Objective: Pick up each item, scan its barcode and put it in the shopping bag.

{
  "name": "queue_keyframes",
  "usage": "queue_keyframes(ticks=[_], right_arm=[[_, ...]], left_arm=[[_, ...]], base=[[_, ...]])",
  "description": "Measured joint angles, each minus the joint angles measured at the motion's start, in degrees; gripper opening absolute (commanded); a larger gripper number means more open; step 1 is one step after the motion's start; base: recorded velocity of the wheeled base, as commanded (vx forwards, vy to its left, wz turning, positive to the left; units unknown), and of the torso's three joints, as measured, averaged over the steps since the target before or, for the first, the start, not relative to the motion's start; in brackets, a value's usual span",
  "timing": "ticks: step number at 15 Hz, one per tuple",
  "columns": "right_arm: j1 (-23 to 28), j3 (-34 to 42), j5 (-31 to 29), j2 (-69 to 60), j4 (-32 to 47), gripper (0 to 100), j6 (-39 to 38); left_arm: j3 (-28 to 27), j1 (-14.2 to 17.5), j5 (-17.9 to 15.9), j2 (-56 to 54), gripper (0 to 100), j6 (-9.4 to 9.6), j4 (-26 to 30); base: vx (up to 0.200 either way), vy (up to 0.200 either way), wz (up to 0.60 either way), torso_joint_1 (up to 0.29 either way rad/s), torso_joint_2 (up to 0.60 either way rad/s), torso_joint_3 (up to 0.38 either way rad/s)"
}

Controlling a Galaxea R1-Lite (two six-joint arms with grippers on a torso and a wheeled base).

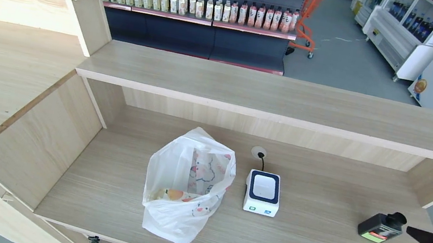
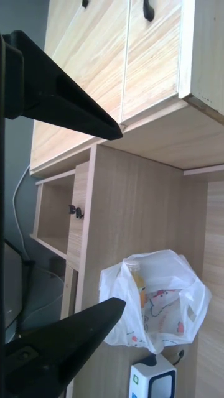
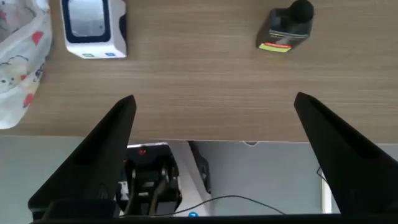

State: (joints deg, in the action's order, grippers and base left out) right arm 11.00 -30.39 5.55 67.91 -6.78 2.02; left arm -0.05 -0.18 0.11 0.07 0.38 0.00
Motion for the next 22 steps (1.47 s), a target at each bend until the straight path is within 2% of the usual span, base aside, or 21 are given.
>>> queue_keyframes(ticks=[3,6,14,15,18,22], right_arm=[[4.63,-6.57,-1.21,1.35,0.93,100,0.98],[5.42,-9.16,-1.26,3.28,0.98,100,1.04],[5.25,-8.91,-3.72,6.34,1.28,100,0.62],[5.25,-8.47,-3.74,6.64,1.37,100,0.65],[4.79,-7.51,-3.67,6.95,1.34,100,0.66],[4.33,-7.03,-3.63,6.69,1.30,100,0.62]], left_arm=[[0.00,0.00,-0.01,0.02,100,0.00,0.00],[0.00,0.00,0.00,0.00,100,-0.02,0.00],[0.00,0.07,0.05,0.02,100,-0.13,0.00],[0.00,-0.02,0.05,0.02,100,-0.16,0.00],[0.05,0.02,0.05,0.02,100,-0.20,0.02],[0.05,0.02,0.07,0.00,100,-0.13,0.00]], base=[[0.000,0.000,0.00,0.000,0.00,0.000],[0.000,0.000,0.00,0.000,0.00,0.000],[0.000,-0.200,0.00,0.004,0.00,0.004],[-0.200,-0.200,0.00,0.002,0.00,0.007],[0.000,0.000,0.00,0.000,0.00,0.000],[-0.200,0.000,0.00,0.001,0.00,0.004]])
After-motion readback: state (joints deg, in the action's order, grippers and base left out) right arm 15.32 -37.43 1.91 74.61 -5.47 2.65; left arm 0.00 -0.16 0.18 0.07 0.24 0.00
